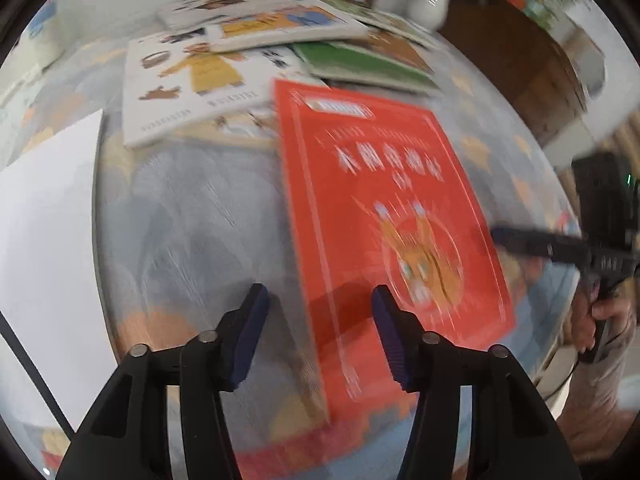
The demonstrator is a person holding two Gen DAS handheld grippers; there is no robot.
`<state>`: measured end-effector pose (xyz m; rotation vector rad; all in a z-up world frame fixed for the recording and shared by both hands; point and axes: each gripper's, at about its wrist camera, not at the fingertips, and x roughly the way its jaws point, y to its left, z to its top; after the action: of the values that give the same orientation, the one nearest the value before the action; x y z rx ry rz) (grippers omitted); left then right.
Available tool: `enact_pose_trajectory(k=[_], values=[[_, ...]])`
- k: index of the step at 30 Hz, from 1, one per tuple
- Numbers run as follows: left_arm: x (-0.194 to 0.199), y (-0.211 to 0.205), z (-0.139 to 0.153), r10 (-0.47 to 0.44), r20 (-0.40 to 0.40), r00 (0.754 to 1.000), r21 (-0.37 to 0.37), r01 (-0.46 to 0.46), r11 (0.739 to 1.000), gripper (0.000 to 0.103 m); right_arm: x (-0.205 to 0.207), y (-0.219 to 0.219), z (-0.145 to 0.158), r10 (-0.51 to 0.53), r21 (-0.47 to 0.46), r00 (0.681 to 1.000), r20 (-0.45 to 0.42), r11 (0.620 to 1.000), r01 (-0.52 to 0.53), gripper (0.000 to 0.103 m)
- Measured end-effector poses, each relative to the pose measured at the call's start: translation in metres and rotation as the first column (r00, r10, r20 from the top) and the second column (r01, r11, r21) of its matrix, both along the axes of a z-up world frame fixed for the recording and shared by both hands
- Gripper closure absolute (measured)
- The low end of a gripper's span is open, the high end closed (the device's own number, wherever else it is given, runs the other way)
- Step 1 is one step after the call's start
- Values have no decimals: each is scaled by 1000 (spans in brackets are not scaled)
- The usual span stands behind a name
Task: Organize books
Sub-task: 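Move the left tool to the red donkey-cover book and grasp its edge, then carry the red book with the left tool beside the white book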
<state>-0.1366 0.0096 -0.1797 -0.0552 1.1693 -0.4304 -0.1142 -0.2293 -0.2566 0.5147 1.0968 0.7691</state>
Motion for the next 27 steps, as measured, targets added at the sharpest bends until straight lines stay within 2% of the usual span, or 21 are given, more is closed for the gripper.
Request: enact_pose_trajectory(k=[2,4,6,7,10,15,19,25,27], values=[[16,5,-2,6,-11,1000,-53,-6,999,55,11,3,-4,19,36,1000,1,999,-19,64],[30,7,-3,11,-20,1000,-83,-13,996,56,18,8,-4,33,26,999,11,999,-33,72],[30,1,-4,8,9,1000,-64,-8,998,57,22,14,-4,40,-7,998,38,999,-40,79],[30,-4,-4,6,33,999,-40,-5,999,56,25,13,-6,34,-2,998,47,999,-34,86],[26,-8,-3,50,70,996,-26,-49,998,56,34,4,-15,12,68,1000,0,998,-12,94],[20,0,-5,90,125,988,-67,-82,994,59,36,6,-14,15,81,1000,18,997,-16,92],[25,10,-7,133,113,985,-124,-119,985,68,36,10,-11,19,81,999,33,997,-21,91],[19,2,3,187,145,972,-49,-182,982,73,27,19,1,-27,19,997,68,999,25,90],[13,-4,9,172,185,968,16,-178,984,73,24,20,5,-25,33,997,70,999,23,90]])
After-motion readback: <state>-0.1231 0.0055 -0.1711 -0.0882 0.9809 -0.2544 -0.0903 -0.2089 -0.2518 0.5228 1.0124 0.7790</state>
